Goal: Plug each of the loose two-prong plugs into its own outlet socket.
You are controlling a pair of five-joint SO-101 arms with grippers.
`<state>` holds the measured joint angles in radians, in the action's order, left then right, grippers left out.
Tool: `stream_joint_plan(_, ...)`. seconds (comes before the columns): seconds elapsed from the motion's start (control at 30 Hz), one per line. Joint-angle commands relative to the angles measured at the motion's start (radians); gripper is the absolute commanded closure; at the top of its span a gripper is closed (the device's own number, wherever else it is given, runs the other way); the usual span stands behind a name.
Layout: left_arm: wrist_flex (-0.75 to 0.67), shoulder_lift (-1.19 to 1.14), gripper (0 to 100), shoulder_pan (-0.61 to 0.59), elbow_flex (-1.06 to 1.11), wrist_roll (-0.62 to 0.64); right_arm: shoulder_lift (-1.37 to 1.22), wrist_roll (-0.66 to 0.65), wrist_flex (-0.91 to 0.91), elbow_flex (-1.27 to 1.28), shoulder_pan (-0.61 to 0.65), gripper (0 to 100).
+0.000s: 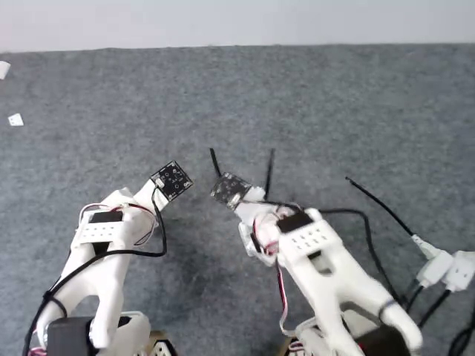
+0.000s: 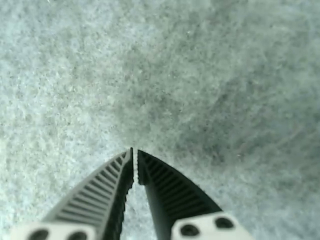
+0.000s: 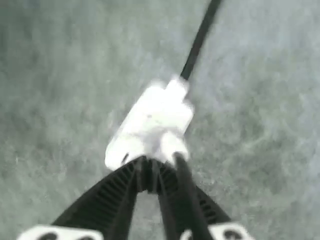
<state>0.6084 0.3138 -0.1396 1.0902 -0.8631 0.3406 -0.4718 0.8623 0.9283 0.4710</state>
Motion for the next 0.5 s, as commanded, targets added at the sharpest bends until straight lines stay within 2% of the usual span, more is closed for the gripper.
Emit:
stream_joint_plan(0.0,-0.023,0.029,99,-0.003,-0.007,0.011,-0.096,0.115,0.039,-0.112,0.008,98.4)
stream_joint_plan(0.3,-0.023,0.029,99,-0.003,-0.007,0.011,-0.028,0.347,0.088,-0.160,0.099,82.4)
stream_joint_plan(0.47,-0.023,0.029,99,-0.003,-0.007,0.011,0.039,0.457,0.076,-0.153,0.156,78.1)
